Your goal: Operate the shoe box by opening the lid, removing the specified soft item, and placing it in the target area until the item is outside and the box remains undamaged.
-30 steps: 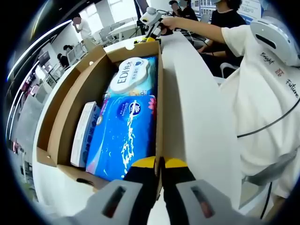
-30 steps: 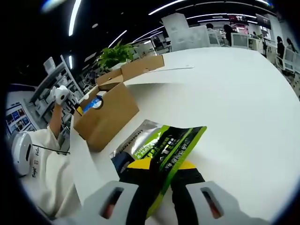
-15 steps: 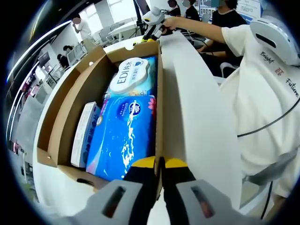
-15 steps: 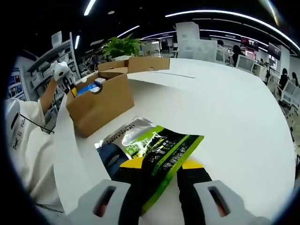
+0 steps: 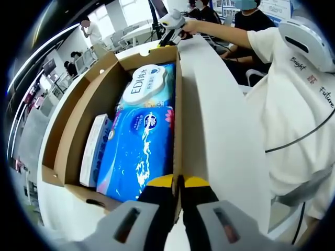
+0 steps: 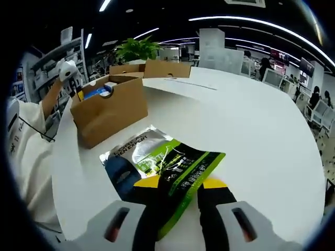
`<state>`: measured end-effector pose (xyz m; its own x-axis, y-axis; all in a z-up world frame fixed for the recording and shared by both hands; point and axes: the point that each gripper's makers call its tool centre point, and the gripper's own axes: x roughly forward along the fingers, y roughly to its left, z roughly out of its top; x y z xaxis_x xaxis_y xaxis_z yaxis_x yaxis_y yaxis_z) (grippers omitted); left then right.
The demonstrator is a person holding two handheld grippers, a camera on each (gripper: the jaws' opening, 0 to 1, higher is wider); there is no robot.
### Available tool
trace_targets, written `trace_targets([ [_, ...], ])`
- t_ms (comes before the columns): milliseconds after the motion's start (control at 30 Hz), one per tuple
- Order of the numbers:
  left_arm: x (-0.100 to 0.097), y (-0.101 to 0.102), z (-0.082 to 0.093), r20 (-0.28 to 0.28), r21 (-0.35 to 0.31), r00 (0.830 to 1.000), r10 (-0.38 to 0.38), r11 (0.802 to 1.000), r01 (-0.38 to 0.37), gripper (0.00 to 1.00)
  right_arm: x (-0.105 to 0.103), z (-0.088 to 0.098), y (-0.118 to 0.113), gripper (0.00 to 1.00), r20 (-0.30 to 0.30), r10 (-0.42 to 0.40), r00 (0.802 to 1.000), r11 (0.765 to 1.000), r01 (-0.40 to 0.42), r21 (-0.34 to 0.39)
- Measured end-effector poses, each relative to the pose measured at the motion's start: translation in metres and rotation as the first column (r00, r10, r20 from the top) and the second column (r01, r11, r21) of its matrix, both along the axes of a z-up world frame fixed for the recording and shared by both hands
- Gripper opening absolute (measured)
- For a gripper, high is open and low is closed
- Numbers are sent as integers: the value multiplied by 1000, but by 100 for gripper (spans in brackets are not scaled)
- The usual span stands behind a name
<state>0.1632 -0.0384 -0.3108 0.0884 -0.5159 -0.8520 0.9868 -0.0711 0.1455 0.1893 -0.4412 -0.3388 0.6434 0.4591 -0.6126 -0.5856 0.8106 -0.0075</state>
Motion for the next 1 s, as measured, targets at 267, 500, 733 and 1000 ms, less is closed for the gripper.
trace_targets([
  [267, -1, 0, 0, 5, 0, 1000, -1, 1000, 1, 3, 0, 1, 0, 25, 36, -1, 999, 999, 3, -36],
  [500, -1, 0, 0, 12, -3, 1000, -3, 1000, 3, 3, 1, 2, 0, 24, 53, -5, 999, 997, 9, -70],
  [733, -1, 0, 0, 18, -8, 1000, -5, 1000, 6, 4, 0, 1, -2, 24, 92, -11, 996, 996, 19, -83],
  [1000, 0, 1, 1, 22, -7, 1000, -5, 1000, 6, 4, -3, 2, -5, 23, 128, 3, 992, 989, 16, -146],
])
